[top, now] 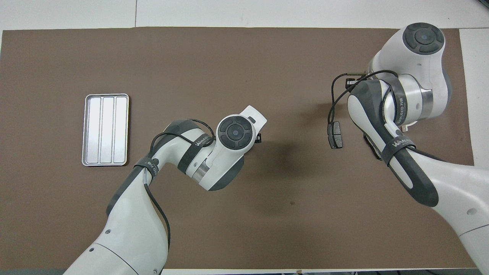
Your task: Pick bearing gear from pile to tray
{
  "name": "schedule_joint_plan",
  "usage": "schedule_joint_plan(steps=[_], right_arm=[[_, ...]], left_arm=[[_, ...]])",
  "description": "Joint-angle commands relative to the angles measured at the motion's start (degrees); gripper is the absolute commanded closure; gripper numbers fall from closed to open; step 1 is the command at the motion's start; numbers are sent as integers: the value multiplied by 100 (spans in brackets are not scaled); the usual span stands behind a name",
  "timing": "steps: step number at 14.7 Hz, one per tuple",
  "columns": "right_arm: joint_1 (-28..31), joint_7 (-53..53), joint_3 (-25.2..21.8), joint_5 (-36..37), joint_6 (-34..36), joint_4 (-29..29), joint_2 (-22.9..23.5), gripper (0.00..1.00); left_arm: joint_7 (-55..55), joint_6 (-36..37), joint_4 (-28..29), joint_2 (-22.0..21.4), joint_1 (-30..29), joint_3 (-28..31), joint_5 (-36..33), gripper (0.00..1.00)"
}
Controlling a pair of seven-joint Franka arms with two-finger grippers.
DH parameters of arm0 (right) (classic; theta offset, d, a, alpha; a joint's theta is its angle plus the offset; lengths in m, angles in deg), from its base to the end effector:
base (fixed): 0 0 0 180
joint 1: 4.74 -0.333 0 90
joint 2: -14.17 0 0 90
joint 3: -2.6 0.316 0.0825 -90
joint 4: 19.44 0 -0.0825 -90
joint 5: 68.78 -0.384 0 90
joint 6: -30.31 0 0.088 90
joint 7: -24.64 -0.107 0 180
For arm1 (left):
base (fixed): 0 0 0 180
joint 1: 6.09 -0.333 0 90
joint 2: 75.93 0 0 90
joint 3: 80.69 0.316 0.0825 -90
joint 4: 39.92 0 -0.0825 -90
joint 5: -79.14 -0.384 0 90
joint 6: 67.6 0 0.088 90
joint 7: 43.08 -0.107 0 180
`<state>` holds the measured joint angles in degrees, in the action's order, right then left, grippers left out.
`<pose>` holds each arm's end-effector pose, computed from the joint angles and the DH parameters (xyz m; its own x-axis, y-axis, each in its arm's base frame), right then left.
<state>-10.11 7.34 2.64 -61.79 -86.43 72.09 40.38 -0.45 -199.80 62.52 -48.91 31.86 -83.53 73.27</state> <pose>0.6758 0.0571 0.3662 0.9885 -0.1504 0.0125 -0.1509 -0.9826 0.1086 0.5021 -0.4269 0.2944 0.9969 -0.0292 0.0730 -0.0286 -0.9995 -0.0097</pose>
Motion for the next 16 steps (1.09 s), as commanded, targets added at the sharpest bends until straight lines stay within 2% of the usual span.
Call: schedule_joint_plan(steps=[1,3,6,8,10,11,13,14,16], right_arm=[[54,139,49,136,196,13,-160,100],[54,175,49,136,266,13,-204,100],[54,201,49,136,450,-65,-266,100],[46,210,57,136,591,-145,-266,100],[28,210,58,136,644,-145,-318,100],[19,210,58,136,662,-145,-345,100],[2,210,58,136,758,-145,-380,100],[2,210,58,136,767,-145,-406,100],[-7,210,66,136,846,-154,-424,100]], left_arm=[[17,186,-189,92,108,117,-169,11],[17,177,-189,92,99,126,-187,21],[17,159,-180,92,90,126,-187,25],[17,133,-180,101,73,135,-187,32],[8,98,-189,110,64,135,-221,63],[8,106,-206,127,55,126,-248,72],[17,176,-294,136,55,126,-222,97],[34,255,-364,145,38,126,-196,100],[0,728,-881,189,-128,135,-187,100]])
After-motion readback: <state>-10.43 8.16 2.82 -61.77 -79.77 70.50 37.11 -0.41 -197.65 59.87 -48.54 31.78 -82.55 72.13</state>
